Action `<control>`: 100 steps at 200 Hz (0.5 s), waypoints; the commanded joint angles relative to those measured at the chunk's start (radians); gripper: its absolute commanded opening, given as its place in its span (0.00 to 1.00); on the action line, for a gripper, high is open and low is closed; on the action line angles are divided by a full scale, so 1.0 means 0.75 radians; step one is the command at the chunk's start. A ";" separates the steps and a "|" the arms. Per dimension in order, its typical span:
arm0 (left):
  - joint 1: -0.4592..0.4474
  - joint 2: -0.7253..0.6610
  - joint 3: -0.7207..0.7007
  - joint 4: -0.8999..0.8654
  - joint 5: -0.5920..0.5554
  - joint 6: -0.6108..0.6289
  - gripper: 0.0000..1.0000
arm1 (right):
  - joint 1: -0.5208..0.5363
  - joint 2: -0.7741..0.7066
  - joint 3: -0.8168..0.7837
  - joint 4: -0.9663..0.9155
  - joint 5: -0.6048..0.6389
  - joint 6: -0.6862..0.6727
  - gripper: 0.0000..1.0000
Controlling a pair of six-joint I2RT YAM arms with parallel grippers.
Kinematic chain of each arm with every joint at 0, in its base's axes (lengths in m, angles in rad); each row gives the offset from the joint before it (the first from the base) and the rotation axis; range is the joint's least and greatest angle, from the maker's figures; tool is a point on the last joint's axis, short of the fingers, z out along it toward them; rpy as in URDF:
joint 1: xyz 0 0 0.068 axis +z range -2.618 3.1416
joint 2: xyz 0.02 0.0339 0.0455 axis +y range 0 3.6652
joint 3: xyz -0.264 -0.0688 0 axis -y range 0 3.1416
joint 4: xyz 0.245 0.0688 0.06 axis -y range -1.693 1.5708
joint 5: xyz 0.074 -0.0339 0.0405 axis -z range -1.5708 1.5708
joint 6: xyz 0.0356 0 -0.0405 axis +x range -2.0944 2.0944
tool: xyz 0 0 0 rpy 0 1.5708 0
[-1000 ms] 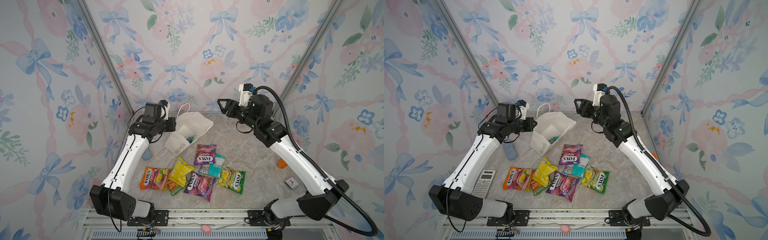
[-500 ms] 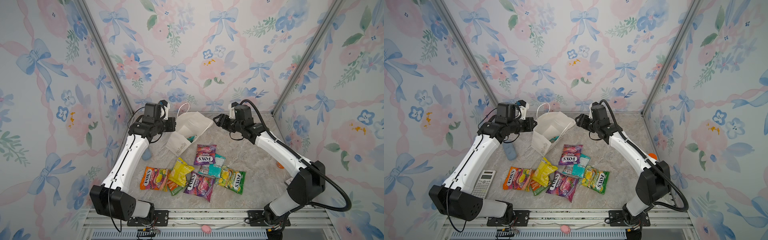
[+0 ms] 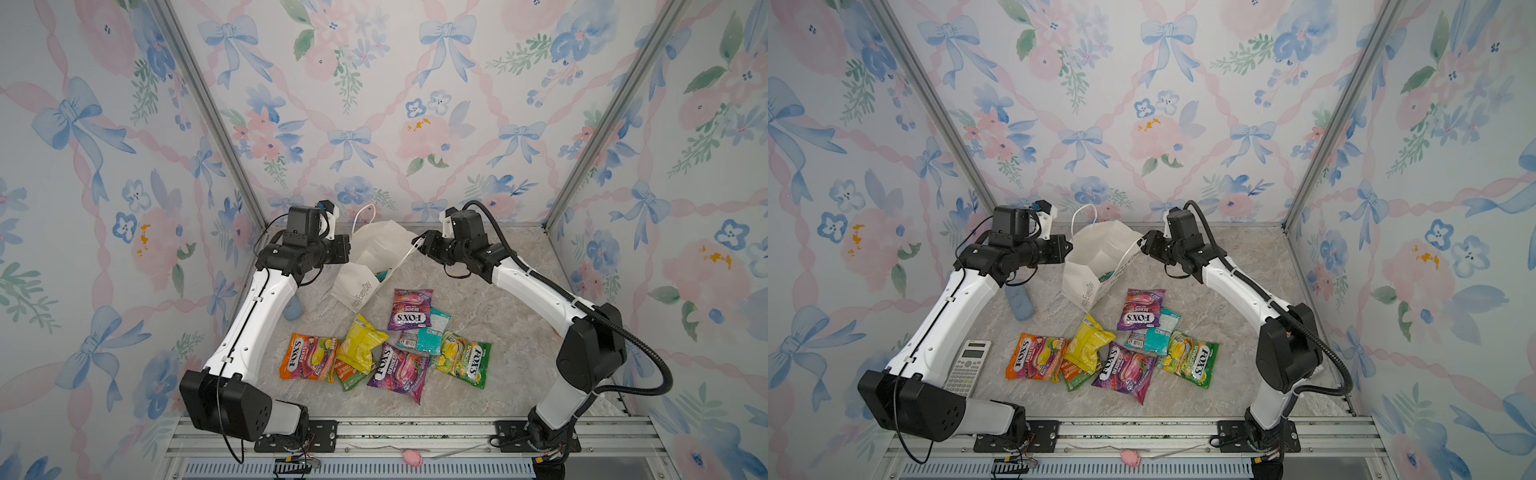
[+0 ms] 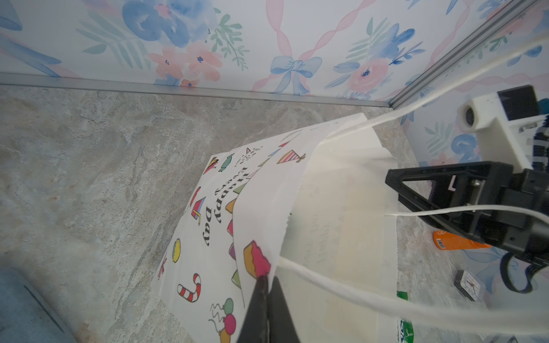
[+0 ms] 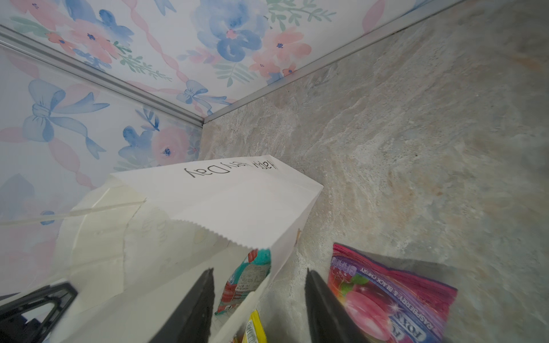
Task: Place the snacks into the paper bag
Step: Rotate the paper bag at the top-left of the table.
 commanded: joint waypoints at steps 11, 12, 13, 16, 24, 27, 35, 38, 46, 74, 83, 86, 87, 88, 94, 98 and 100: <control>0.016 0.011 -0.014 0.023 0.032 0.050 0.00 | 0.030 0.056 0.116 0.017 -0.037 0.001 0.41; 0.016 0.011 -0.014 0.024 0.033 0.050 0.00 | 0.030 0.058 0.121 0.014 -0.038 0.000 0.40; 0.018 0.011 -0.014 0.023 0.033 0.050 0.00 | 0.030 0.060 0.125 0.014 -0.039 0.000 0.40; 0.018 0.011 -0.014 0.023 0.033 0.052 0.00 | 0.033 0.065 0.135 0.008 -0.040 -0.001 0.38; 0.021 0.011 -0.014 0.023 0.035 0.056 0.00 | 0.038 0.080 0.163 -0.008 -0.037 -0.006 0.35; 0.021 0.011 -0.013 0.022 0.036 0.057 0.00 | 0.040 0.087 0.175 -0.015 -0.034 -0.009 0.34; 0.026 0.009 -0.016 0.023 0.037 0.061 0.00 | 0.046 0.100 0.203 -0.031 -0.031 -0.016 0.32; 0.028 0.009 -0.016 0.022 0.037 0.062 0.00 | 0.047 0.105 0.211 -0.032 -0.030 -0.021 0.32; 0.031 0.010 -0.018 0.022 0.041 0.064 0.00 | 0.051 0.119 0.233 -0.038 -0.030 -0.021 0.29; 0.045 0.011 -0.024 0.023 0.055 0.071 0.00 | 0.061 0.176 0.316 -0.070 -0.042 -0.028 0.19; 0.047 0.016 -0.025 0.022 0.064 0.075 0.00 | 0.064 0.198 0.348 -0.088 -0.041 -0.036 0.18; 0.048 0.016 -0.026 0.023 0.067 0.076 0.00 | 0.064 0.204 0.359 -0.095 -0.040 -0.038 0.18; 0.049 0.016 -0.027 0.023 0.067 0.075 0.00 | 0.066 0.206 0.364 -0.098 -0.040 -0.039 0.18; 0.050 0.017 -0.026 0.023 0.067 0.075 0.00 | 0.066 0.209 0.368 -0.101 -0.040 -0.038 0.18; 0.051 0.019 -0.026 0.023 0.071 0.078 0.00 | 0.068 0.223 0.391 -0.118 -0.040 -0.044 0.18; 0.054 0.021 -0.026 0.023 0.072 0.079 0.00 | 0.069 0.229 0.404 -0.131 -0.040 -0.049 0.18; 0.053 0.020 -0.026 0.022 0.072 0.079 0.00 | 0.069 0.233 0.410 -0.135 -0.041 -0.049 0.19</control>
